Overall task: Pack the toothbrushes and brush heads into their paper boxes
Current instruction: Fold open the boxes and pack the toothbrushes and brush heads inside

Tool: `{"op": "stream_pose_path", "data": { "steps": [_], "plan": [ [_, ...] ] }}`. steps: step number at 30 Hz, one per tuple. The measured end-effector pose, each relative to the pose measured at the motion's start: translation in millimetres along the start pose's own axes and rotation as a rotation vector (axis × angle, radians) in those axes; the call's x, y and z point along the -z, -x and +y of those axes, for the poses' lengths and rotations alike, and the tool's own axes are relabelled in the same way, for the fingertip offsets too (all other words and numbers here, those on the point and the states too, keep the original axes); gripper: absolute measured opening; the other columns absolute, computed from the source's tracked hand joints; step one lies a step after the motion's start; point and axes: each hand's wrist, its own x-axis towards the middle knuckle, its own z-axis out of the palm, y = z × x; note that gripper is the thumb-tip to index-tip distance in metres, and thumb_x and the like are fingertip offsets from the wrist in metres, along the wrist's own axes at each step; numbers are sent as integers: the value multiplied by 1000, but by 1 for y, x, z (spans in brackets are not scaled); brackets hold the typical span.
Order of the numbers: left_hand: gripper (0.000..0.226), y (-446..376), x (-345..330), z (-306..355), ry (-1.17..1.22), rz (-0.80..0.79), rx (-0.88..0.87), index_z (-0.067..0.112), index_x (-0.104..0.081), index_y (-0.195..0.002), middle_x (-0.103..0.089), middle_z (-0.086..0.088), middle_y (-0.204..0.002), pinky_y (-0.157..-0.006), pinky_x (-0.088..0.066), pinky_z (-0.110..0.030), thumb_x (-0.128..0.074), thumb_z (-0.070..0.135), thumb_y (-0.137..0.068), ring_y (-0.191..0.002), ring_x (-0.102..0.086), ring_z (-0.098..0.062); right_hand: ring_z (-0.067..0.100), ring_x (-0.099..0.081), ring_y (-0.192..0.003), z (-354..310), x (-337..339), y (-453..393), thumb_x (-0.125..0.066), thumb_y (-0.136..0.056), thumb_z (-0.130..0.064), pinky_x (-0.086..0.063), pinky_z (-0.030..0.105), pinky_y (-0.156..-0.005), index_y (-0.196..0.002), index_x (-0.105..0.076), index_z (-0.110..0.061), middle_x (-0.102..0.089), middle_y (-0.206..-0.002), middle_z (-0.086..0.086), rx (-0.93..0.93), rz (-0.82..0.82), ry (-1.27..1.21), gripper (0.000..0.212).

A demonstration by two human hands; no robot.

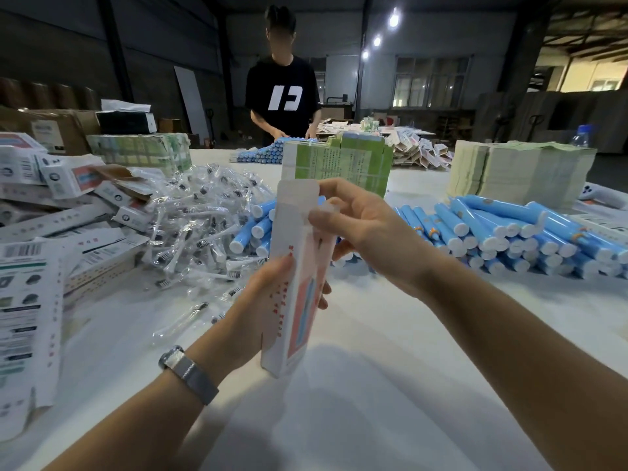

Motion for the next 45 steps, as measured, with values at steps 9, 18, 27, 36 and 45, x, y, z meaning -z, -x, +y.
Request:
{"op": "stream_pose_path", "data": {
  "steps": [9,18,27,36,45],
  "plan": [
    [94,2,19,7,9,64,-41,12,-65,-105,-68,-12,-75,-61,-56,-31,-77,85,-46,-64,-67,-23,13,-61,-72,44,-19,-14,-51,-95,-36,-47,24,-58,-102,-67,-26,-67,-84,0,-53,64,-364,20],
    [85,-1,48,21,147,57,-47,10,-64,-86,-60,-10,-63,-54,-52,-31,-81,80,-40,-51,-59,-23,25,-58,-106,94,-77,-39,-65,-89,-38,-48,37,-89,-97,-63,-37,-61,-114,4,-180,-293,805,8],
    [89,-4,43,3,108,76,62,13,-65,-100,-68,-11,-74,-60,-56,-34,-82,78,-42,-63,-68,-25,20,-62,-96,95,-52,-41,-67,-82,-17,-54,32,-78,-123,-63,-19,-65,-111,1,-393,-266,867,42],
    [64,-1,18,-5,21,80,33,14,-61,-113,-72,-8,-83,-72,-57,-35,-73,46,-60,-77,-70,-21,13,-63,-62,7,-5,-22,-62,-90,3,-59,32,-58,-133,-48,-23,-53,-87,6,130,281,30,52],
    [77,1,2,-6,-98,-34,3,9,-58,-104,-62,-2,-83,-76,-46,-39,-84,57,-50,-81,-55,-24,32,-66,-73,-33,-10,5,-67,-89,-10,-57,52,-65,-99,-45,-27,-61,-74,16,499,356,57,29]
  ]
}}
